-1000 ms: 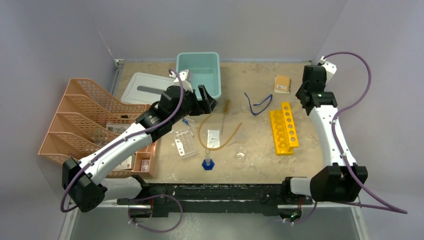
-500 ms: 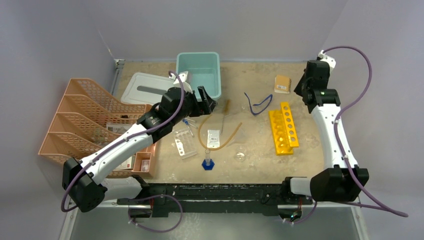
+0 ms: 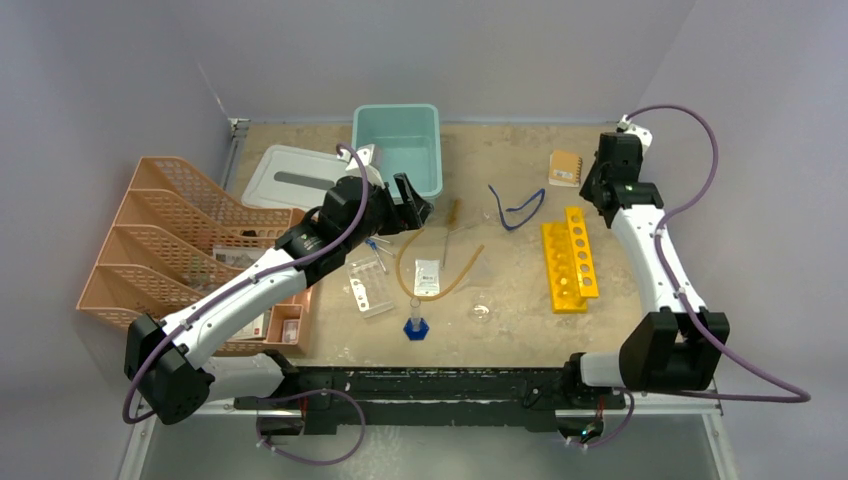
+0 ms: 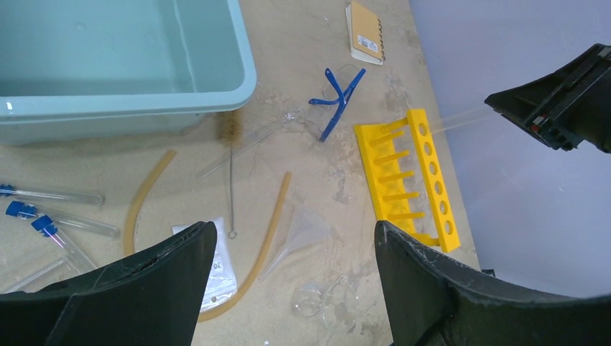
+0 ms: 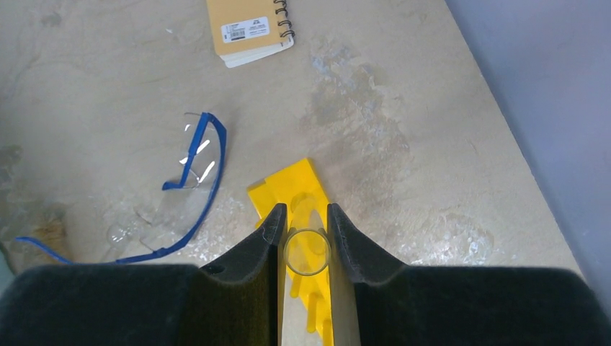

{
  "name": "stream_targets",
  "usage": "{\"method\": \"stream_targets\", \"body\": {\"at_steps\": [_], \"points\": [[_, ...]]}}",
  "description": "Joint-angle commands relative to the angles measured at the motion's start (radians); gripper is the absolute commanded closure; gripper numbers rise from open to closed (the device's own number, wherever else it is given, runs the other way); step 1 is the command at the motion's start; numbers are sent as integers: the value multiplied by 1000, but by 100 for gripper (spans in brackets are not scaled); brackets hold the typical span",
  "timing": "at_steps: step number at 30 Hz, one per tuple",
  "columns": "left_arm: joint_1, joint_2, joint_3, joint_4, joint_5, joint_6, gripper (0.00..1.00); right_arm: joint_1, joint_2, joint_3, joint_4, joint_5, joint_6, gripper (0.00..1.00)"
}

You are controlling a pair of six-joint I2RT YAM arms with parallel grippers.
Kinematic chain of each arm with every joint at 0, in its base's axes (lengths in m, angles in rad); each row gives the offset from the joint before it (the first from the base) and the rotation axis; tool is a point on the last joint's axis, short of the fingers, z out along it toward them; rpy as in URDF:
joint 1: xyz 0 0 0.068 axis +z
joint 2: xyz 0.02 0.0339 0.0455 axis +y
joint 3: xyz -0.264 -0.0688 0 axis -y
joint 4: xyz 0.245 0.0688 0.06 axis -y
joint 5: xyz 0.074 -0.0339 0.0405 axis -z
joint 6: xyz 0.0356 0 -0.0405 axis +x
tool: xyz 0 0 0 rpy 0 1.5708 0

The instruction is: Organize the chemistry lab equipment

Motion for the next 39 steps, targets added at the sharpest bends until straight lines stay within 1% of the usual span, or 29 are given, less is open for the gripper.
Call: {"method": "stream_targets", "body": {"at_steps": [1, 3, 5, 9, 17, 21, 28, 31, 33, 35, 39], "points": [[0, -9, 5, 49, -16, -17, 21, -4, -3, -44, 134, 82, -36, 89], [0, -5, 5, 52, -16, -21, 21, -5, -7, -88, 205, 54, -47, 89], [0, -3, 8, 54, -15, -23, 21, -5, 2, -121, 270, 62, -65, 89], [0, -1, 13, 48, -16, -22, 21, -5, 33, -118, 294, 71, -68, 89], [1, -25, -12, 45, -32, -27, 21, -5, 33, -170, 328, 49, -56, 88], [1, -28, -15, 42, -33, -26, 21, -5, 50, -160, 300, 46, -50, 87], [1, -29, -11, 29, -31, -19, 21, -5, 131, -38, 149, 64, -34, 87], [-1, -30, -11, 23, -30, -13, 21, -5, 157, -14, 116, 72, -28, 86], [-1, -31, -10, 21, -30, -9, 21, -5, 161, -16, 122, 70, -26, 83], [0, -33, -7, 18, -30, -6, 21, -5, 157, -13, 120, 68, -20, 76], [0, -30, 6, -1, -38, 2, 21, -5, 132, 33, 65, 61, 0, 48]]}}
